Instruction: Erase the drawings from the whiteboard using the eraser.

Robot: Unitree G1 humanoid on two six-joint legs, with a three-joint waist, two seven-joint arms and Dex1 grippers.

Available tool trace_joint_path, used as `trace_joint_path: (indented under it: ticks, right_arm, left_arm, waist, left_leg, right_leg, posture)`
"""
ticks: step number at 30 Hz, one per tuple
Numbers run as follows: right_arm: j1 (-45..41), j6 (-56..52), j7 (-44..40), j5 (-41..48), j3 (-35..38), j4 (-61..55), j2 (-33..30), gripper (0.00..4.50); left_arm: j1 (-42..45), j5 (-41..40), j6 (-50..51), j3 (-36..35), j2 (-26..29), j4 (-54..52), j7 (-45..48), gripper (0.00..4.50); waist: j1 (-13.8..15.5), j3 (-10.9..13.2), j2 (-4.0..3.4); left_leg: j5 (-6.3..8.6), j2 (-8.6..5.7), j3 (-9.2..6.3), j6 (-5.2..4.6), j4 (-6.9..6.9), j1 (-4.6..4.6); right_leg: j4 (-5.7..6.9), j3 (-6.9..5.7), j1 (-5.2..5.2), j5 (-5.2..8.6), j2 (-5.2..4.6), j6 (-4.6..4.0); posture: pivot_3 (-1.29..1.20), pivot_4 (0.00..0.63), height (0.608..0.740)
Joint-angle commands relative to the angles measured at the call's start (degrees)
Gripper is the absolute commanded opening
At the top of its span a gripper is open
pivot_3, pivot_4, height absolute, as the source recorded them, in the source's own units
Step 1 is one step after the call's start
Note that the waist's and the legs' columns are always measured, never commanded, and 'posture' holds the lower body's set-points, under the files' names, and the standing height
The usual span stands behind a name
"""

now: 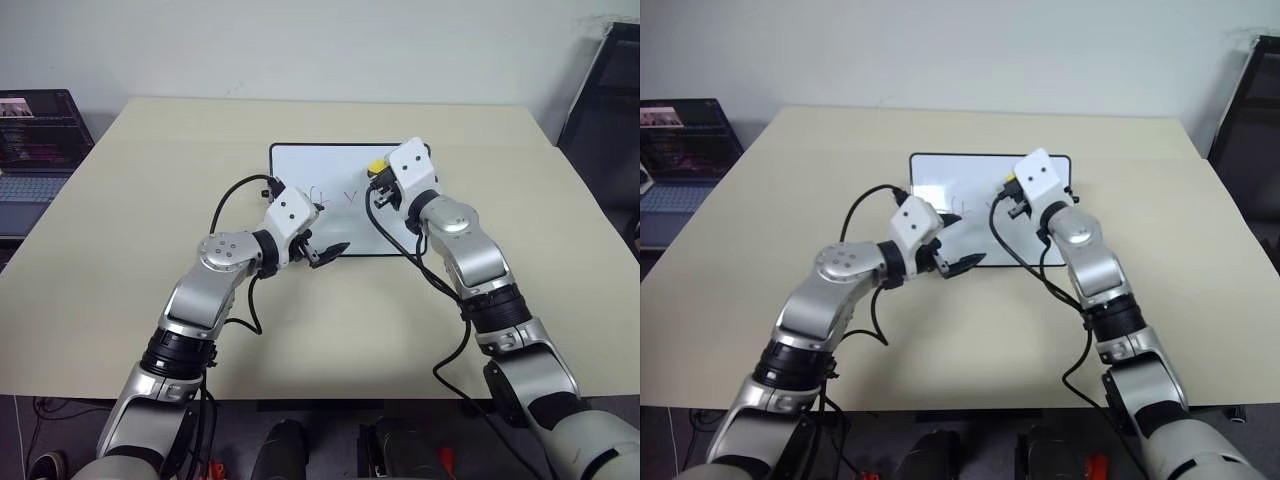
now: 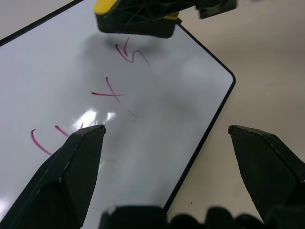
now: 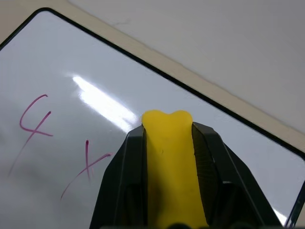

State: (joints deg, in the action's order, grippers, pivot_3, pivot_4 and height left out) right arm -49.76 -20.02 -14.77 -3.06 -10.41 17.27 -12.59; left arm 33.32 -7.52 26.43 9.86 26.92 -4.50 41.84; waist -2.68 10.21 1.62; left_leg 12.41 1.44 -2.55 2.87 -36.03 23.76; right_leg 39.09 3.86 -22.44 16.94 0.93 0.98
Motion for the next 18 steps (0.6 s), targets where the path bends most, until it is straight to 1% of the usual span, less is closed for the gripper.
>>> trace_joint_path:
  ticks: [1, 4, 9, 14, 18]
  right_arm:
    - [-2.4, 3.2, 0.5, -1.5, 0.2, 2.3, 0.5, 0.99]
    - [-2.5, 3.7, -0.6, -2.6, -0.2, 4.3, 0.1, 0.99]
    - [-0.7, 1.0, -2.7, -4.1, -1.2, 4.7, -0.8, 0.99]
    - [2.4, -3.2, -6.2, -5.1, -2.9, 1.3, -2.0, 0.99]
    - [5.1, -6.6, -7.6, -5.1, -2.7, -2.0, -2.3, 0.99]
  left_arm:
    - [0.4, 0.5, 0.2, 0.1, 0.2, -2.8, -0.3, 4.50]
    - [0.4, 0.6, 0.1, 0.2, 0.2, -2.8, -0.3, 4.50]
    - [0.1, 1.0, -0.3, 0.1, 0.3, -2.6, 0.0, 4.50]
    - [0.2, 1.1, -0.6, 0.2, -0.1, -2.2, 0.2, 4.50]
    - [0.2, 1.1, -0.8, 0.2, -0.2, -2.1, 0.4, 4.50]
  waist:
    - [0.0, 0.0, 0.00]
    - [0.0, 0.0, 0.00]
    - [0.0, 0.0, 0.00]
    - [0.0, 0.0, 0.00]
    - [0.0, 0.0, 0.00]
  left_leg:
    - [0.00, 0.00, 0.00, 0.00, 0.00, 0.00]
    - [0.00, 0.00, -0.03, 0.00, 0.00, 0.01]
    - [0.00, 0.00, -0.03, 0.00, -0.01, 0.01]
    - [0.00, 0.00, -0.05, 0.00, -0.04, 0.00]
    - [0.00, -0.01, -0.13, 0.00, -0.10, -0.06]
  right_leg:
    - [0.00, -0.01, 0.00, 0.00, 0.00, 0.00]
    - [0.00, -0.03, 0.00, 0.00, 0.00, 0.00]
    - [0.01, -0.03, 0.00, 0.00, -0.01, 0.00]
    - [0.05, -0.03, 0.02, 0.00, -0.01, 0.00]
    - [0.11, -0.08, 0.10, 0.00, 0.00, 0.00]
  posture:
    - [0.00, 0.150, 0.740]
    - [0.00, 0.150, 0.740]
    - [0.00, 0.150, 0.740]
    - [0.00, 0.150, 0.740]
    - [0.00, 0.150, 0.740]
